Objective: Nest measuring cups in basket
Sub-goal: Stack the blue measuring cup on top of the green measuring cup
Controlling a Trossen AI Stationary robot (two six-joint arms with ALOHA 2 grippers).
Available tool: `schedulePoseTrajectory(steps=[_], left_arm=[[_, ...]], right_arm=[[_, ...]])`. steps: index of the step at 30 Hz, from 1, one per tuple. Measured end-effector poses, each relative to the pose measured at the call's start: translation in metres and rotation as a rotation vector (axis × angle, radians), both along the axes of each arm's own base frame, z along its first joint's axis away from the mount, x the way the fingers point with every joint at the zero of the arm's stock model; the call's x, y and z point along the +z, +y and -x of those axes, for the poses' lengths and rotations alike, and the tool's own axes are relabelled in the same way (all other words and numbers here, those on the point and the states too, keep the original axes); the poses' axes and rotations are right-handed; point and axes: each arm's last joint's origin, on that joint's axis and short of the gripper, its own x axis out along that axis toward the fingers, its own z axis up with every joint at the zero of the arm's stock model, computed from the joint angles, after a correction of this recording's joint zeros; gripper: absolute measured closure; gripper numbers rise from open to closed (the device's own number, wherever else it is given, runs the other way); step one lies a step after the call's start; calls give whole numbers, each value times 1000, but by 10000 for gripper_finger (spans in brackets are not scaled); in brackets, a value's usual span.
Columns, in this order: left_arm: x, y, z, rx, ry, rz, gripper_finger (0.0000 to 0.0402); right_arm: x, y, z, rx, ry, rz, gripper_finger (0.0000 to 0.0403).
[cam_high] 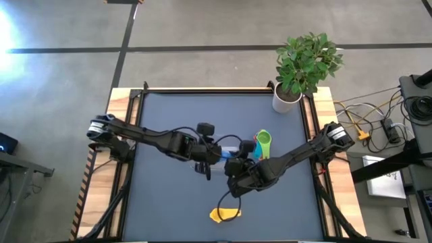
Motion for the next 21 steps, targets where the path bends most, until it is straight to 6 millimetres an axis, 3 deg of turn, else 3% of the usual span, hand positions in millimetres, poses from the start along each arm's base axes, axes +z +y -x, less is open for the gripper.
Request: schedulePoseTrajectory(steps=[8, 16, 18, 21], left_arm=[[36, 8, 23, 84, -123, -46, 303], [78, 18, 71, 151, -260, 38, 302], [80, 19, 81, 140, -285, 73, 302], [66, 19, 89, 64, -279, 161, 302]], right_arm=[[-2, -5, 18, -131, 35, -28, 388], [-3, 1, 30, -168, 52, -16, 396], [-3, 3, 31, -164, 41, -6, 395], [-2, 5, 32, -171, 13, 16, 395]])
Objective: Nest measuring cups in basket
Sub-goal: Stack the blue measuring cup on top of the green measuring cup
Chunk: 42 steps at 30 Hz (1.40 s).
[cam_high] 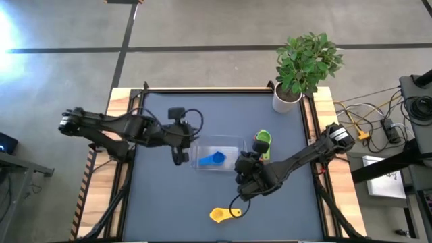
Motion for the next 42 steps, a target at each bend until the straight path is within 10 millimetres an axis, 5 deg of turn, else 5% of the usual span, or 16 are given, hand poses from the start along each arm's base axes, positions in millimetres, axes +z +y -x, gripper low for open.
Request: schedulePoseTrajectory(steps=[8, 19, 33, 42], left_arm=[[-63, -4, -1, -158, 67, 107, 302], [-109, 8, -47, -206, 88, 235, 302], [-183, 45, -84, -76, 238, 404, 302], [-199, 54, -91, -35, 254, 479, 297]], right_arm=[[18, 12, 14, -6, -159, 33, 395], [37, 44, 42, 39, -377, 5, 394], [16, 65, 66, 67, -428, -49, 394], [-3, 59, 72, 34, -428, -48, 394]])
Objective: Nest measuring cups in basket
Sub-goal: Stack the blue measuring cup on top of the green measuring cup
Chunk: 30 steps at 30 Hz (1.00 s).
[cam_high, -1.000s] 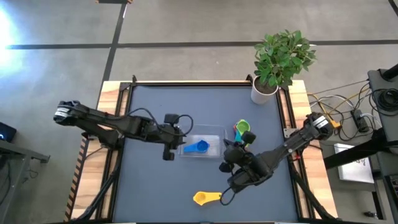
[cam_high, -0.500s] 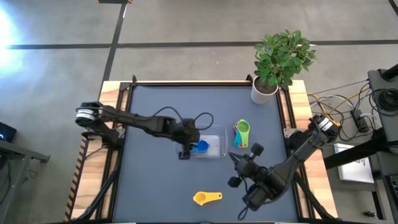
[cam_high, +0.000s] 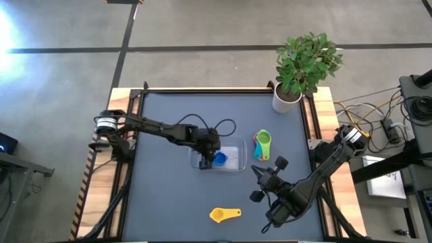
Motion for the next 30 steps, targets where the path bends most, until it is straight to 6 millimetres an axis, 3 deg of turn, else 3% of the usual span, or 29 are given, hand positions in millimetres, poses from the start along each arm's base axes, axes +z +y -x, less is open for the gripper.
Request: schedulePoseTrajectory(steps=[13, 24, 30], left_arm=[[1, 5, -3, 73, -25, 33, 253], [38, 7, -22, 57, -17, 36, 251], [21, 8, -32, 92, 32, 54, 251]], right_arm=[[-3, 0, 0, -3, -5, -5, 394], [-3, 0, 0, -3, -5, -15, 394], [-4, 0, 0, -3, -5, -16, 394]])
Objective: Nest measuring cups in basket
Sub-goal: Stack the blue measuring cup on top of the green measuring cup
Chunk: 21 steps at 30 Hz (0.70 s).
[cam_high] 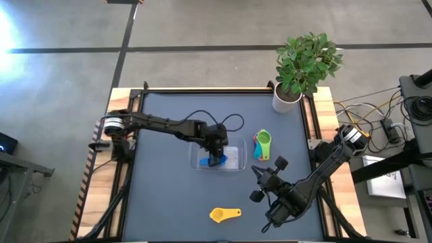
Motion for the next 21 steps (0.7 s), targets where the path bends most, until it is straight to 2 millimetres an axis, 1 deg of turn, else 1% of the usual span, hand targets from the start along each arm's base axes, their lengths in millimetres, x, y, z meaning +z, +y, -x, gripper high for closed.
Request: schedulePoseTrajectory(steps=[2, 7, 9, 12, 18, 21], left_arm=[[-12, 0, -2, 14, 44, 0, 251], [-30, 3, -8, 50, 112, -20, 251], [-34, 4, -11, 55, 133, -28, 251], [-33, 4, -12, 58, 144, -42, 251], [-23, 3, -15, 38, 163, -38, 251], [-22, 2, -15, 31, 169, -31, 253]], right_arm=[[0, 0, 0, 0, 2, 1, 394], [-1, 0, 0, 1, 5, 2, 394], [-1, 0, 0, 1, 6, 3, 394], [-1, 0, 0, 1, 8, 3, 394], [-2, -1, 1, 1, 9, 4, 394], [-2, -1, 1, 2, 12, 6, 394]])
